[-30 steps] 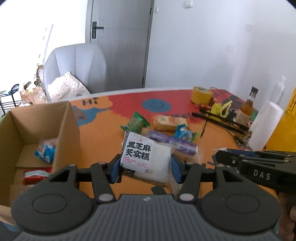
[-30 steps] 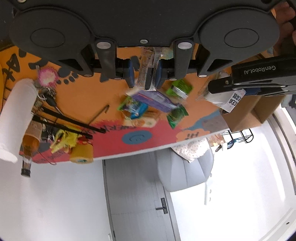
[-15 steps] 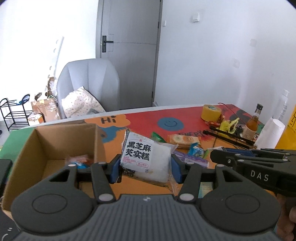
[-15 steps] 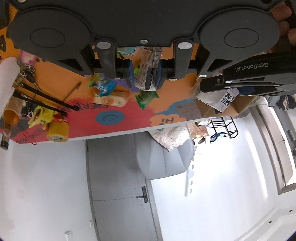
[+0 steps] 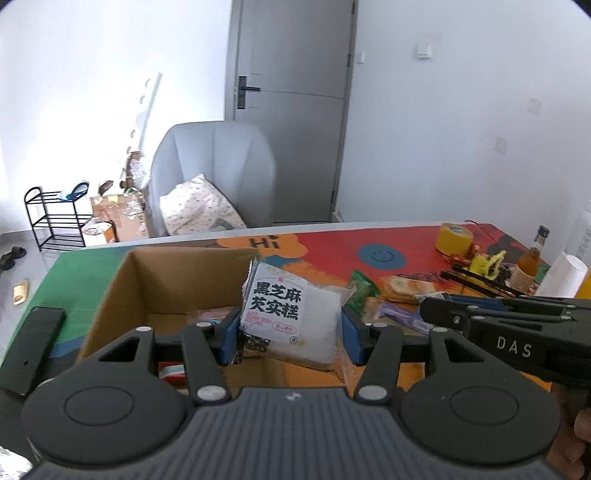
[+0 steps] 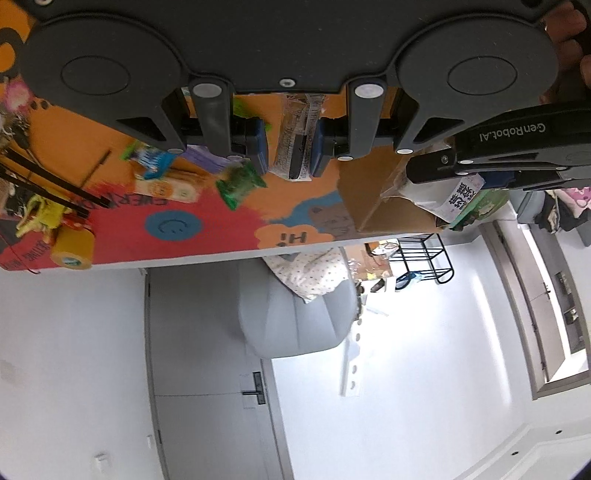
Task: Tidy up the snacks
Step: 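Carry both snacks over the cardboard box and open both grippers to drop them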
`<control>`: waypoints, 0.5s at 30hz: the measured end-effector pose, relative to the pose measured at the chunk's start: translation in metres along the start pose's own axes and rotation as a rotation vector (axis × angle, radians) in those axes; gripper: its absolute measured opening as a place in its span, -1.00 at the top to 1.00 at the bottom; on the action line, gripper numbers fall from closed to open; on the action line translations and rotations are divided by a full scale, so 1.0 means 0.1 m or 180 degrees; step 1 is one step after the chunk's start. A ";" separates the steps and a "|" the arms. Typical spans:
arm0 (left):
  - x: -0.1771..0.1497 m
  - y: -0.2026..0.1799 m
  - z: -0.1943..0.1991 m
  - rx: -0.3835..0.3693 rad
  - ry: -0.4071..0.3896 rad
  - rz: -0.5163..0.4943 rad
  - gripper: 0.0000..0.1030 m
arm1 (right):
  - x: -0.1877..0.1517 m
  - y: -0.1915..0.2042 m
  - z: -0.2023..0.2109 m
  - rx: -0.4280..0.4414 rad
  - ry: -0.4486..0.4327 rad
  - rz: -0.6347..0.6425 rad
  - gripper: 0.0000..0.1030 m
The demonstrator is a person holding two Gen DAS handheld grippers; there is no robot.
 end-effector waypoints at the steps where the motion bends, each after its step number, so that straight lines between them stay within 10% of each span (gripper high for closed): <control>1: 0.00 0.04 0.02 0.0020 -0.0007 0.0013 -0.05 | 0.01 0.05 -0.01 0.0022 0.0000 0.0019 0.56; 15: -0.04 0.67 0.23 0.0312 -0.0040 0.0292 -0.05 | 0.12 0.61 -0.19 0.0252 0.0019 0.0185 0.56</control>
Point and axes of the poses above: each gripper's, at about its wrist camera, not at the fingertips, and z roughly against the way its jaws point, y to its left, x to its top, the point moved 2 cm from there along -z, roughly the way its jaws point, and after that the axes turned 12 degrees about -x, right-handed, at the moved point
